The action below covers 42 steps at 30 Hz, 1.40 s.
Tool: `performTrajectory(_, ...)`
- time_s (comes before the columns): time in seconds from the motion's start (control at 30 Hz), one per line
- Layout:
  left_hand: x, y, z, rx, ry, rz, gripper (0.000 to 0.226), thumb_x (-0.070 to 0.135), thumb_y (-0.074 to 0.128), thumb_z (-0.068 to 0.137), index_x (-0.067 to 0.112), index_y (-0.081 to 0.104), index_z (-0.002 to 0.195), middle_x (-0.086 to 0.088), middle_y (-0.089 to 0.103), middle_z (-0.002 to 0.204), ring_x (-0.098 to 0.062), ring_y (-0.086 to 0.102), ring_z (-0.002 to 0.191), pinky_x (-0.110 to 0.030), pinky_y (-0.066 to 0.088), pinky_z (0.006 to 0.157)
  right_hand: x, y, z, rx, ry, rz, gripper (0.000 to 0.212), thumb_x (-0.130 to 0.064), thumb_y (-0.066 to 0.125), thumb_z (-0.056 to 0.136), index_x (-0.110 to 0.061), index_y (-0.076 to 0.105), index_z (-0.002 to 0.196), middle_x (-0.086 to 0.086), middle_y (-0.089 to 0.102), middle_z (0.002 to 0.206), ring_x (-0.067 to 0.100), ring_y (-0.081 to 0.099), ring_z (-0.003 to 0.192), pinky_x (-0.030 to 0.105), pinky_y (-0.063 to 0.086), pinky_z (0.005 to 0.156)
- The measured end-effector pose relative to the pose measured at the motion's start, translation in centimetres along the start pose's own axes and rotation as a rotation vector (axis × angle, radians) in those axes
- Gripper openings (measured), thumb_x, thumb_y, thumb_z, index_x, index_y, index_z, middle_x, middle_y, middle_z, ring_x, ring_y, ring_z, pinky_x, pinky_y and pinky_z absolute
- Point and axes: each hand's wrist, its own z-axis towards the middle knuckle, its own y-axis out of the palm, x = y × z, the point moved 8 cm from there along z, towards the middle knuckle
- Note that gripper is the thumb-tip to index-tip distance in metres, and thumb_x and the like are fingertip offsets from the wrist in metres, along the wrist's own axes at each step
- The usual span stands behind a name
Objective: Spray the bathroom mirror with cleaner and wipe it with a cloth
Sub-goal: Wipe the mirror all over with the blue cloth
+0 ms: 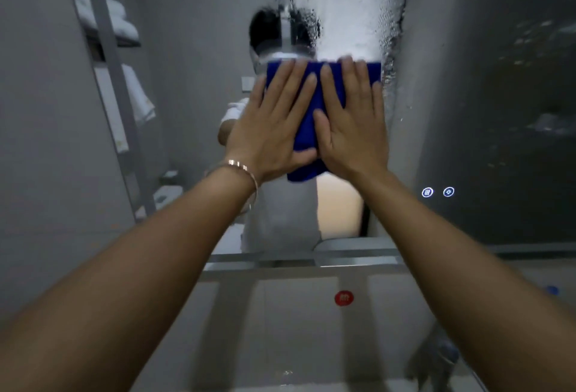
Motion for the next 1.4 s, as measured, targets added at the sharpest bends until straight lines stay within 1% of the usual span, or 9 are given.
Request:
performTrajectory(0.2, 3.5, 3.7, -7.3, -0.093, 0.116, -0.008, 0.097, 0.073, 0.026, 0.082, 0.003, 0.008, 0.147, -0.017, 0.001, 0.154, -0.033, 0.003, 0.143, -0.049, 0.005, 0.116, -1.1, 3.3, -8.5, -0.033, -0.022, -0.031, 0.061, -0.036, 0.033, 0.097, -0.016, 0.012, 0.150, 0.015, 0.019, 0.155, 0.029, 0.013, 0.144, 0.042, 0.004, 0.116)
performTrajectory(0.4, 4.2, 2.1, -6.6, -0.026, -0.068, -0.153, 0.064, 0.030, 0.027, 0.089, 0.001, 0.019, 0.145, -0.020, 0.013, 0.154, -0.031, 0.010, 0.144, -0.048, 0.013, 0.114, -1.8, 3.4, -7.8, -0.029, 0.078, -0.037, 0.061, -0.035, 0.029, 0.097, -0.015, 0.006, 0.150, 0.017, 0.016, 0.156, 0.029, 0.009, 0.144, 0.044, 0.003, 0.116)
performTrajectory(0.5, 2.0, 1.8, -5.6, 0.044, -0.182, -0.165, 0.061, 0.029, 0.024, 0.092, 0.001, 0.016, 0.146, -0.020, 0.011, 0.154, -0.030, 0.008, 0.144, -0.046, 0.012, 0.115, -2.9, 2.9, -5.1, -0.038, 0.007, -0.024, 0.059, -0.035, 0.028, 0.098, -0.014, 0.007, 0.150, 0.017, 0.015, 0.157, 0.029, 0.008, 0.145, 0.046, 0.007, 0.116)
performTrajectory(0.6, -2.7, 0.3, -3.8, 0.150, -0.272, -0.175, 0.062, 0.028, 0.024, 0.091, 0.002, 0.011, 0.146, -0.017, 0.008, 0.155, -0.024, 0.000, 0.143, -0.042, 0.000, 0.117, -5.1, 1.8, 0.4, 0.020, -0.080, -0.040, 0.057, -0.036, 0.029, 0.098, -0.012, 0.020, 0.148, 0.018, 0.023, 0.155, 0.029, 0.012, 0.143, 0.044, 0.007, 0.114)
performTrajectory(0.73, -9.5, -1.8, -2.7, 0.155, -0.360, -0.156, 0.061, 0.029, 0.018, 0.091, 0.009, -0.002, 0.145, -0.005, -0.008, 0.152, -0.015, -0.008, 0.142, -0.037, -0.010, 0.115, -9.8, 1.2, 6.0, 0.087, -0.073, -0.016, 0.058, -0.039, 0.026, 0.098, -0.012, 0.023, 0.149, 0.016, 0.022, 0.156, 0.029, 0.015, 0.144, 0.043, 0.005, 0.114)
performTrajectory(0.9, -11.6, -2.0, -4.1, 0.185, -0.388, -0.071, 0.058, 0.028, 0.020, 0.094, 0.005, 0.003, 0.145, -0.013, 0.006, 0.155, -0.022, 0.000, 0.143, -0.043, 0.002, 0.116, -12.3, 1.6, 6.3, 0.145, -0.077, -0.001, 0.055, -0.037, 0.028, 0.099, -0.011, 0.029, 0.148, 0.017, 0.026, 0.154, 0.030, 0.021, 0.143, 0.046, 0.012, 0.115)
performTrajectory(1.03, -9.5, -2.0, -2.4, 0.237, -0.422, -0.157, 0.060, 0.025, 0.023, 0.093, 0.001, 0.002, 0.144, -0.020, 0.009, 0.155, -0.029, 0.001, 0.143, -0.047, 0.005, 0.117, -10.1, 0.8, 6.3, 0.171, -0.193, -0.030, 0.052, -0.034, 0.033, 0.098, -0.012, 0.036, 0.145, 0.015, 0.033, 0.151, 0.028, 0.028, 0.141, 0.042, 0.017, 0.114)
performTrajectory(1.23, -1.4, -2.6, 5.5, 0.242, -0.271, -0.139, 0.061, 0.027, 0.024, 0.092, 0.001, 0.015, 0.147, -0.019, 0.014, 0.155, -0.033, 0.007, 0.144, -0.044, -0.001, 0.115, 0.9, -2.1, 5.7, 0.149, -0.062, -0.014, 0.054, -0.032, 0.029, 0.098, -0.011, 0.028, 0.148, 0.014, 0.028, 0.153, 0.027, 0.020, 0.142, 0.042, 0.013, 0.114)
performTrajectory(1.4, 3.8, -1.9, 8.4, 0.261, -0.241, -0.026, 0.061, 0.029, 0.023, 0.092, 0.001, 0.019, 0.146, -0.018, 0.020, 0.153, -0.033, 0.014, 0.143, -0.046, 0.007, 0.116, 6.5, -3.7, 4.2, 0.140, -0.018, -0.074, 0.054, -0.029, 0.030, 0.098, -0.009, 0.029, 0.147, 0.015, 0.028, 0.153, 0.028, 0.020, 0.142, 0.047, 0.018, 0.113)
